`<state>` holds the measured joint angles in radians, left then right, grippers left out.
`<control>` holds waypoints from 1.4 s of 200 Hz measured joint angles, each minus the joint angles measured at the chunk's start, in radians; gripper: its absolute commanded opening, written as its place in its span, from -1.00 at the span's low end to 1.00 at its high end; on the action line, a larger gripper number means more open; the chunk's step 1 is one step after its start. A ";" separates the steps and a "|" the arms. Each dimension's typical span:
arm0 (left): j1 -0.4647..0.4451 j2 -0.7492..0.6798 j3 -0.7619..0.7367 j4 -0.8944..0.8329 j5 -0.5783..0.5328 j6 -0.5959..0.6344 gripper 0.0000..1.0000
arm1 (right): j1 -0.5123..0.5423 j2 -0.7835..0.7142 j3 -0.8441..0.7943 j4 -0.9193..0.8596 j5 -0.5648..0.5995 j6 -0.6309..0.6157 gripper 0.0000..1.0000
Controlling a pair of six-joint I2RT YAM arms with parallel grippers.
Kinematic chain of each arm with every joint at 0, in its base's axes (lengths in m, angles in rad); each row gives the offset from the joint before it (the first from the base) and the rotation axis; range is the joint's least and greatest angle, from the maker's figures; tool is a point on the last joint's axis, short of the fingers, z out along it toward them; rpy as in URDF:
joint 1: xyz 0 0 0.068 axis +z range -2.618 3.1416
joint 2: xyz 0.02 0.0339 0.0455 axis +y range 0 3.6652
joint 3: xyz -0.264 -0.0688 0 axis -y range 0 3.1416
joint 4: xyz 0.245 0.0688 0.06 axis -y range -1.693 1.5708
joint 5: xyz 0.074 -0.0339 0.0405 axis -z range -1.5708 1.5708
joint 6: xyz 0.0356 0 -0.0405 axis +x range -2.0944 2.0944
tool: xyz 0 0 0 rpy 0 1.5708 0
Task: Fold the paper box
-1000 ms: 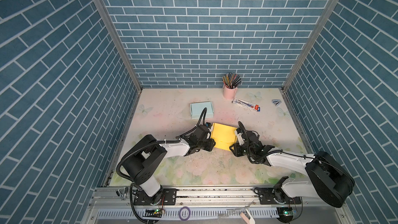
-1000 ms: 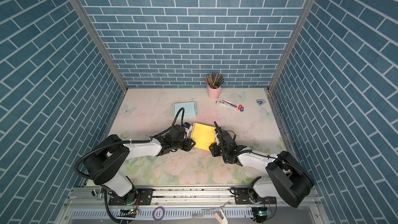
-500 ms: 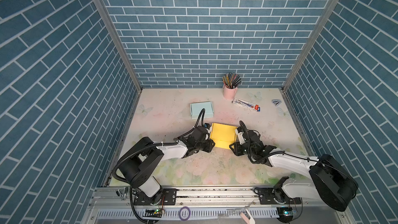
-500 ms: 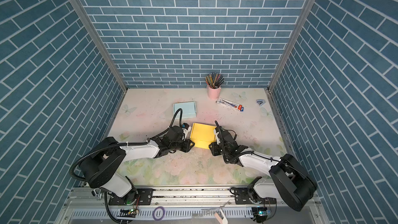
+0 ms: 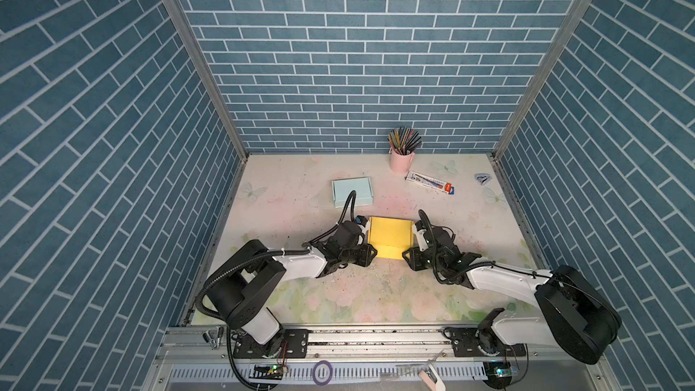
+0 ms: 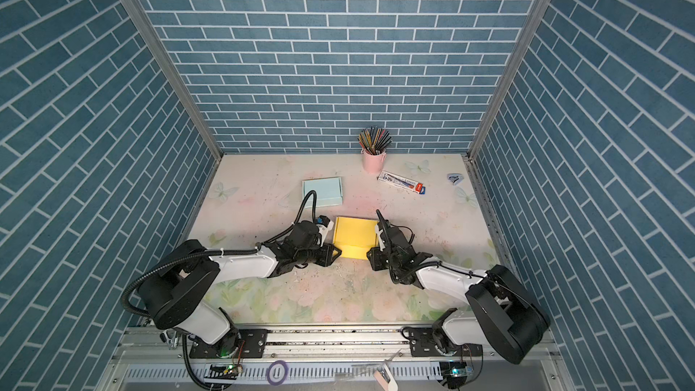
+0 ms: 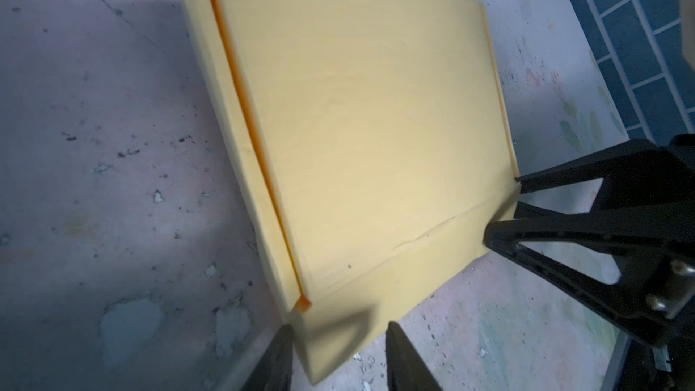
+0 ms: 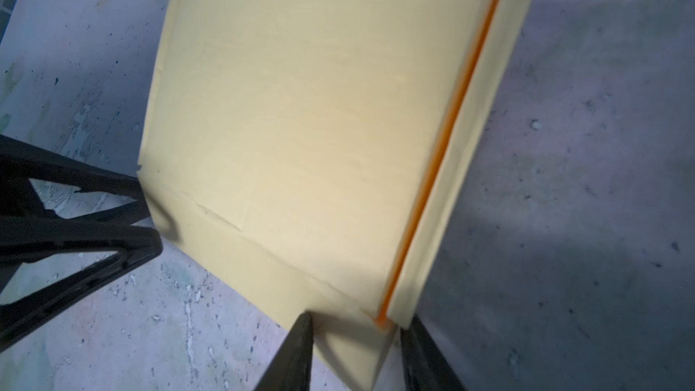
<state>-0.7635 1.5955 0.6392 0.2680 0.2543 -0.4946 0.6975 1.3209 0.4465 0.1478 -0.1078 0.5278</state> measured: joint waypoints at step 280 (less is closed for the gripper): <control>0.139 0.322 0.499 -0.227 -0.016 0.259 0.28 | -0.036 0.087 0.040 0.011 0.018 -0.014 -0.46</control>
<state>-0.6247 1.9171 1.1385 0.0414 0.2382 -0.2356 0.6617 1.4075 0.4870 0.1593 -0.0898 0.5140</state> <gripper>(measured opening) 0.647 0.280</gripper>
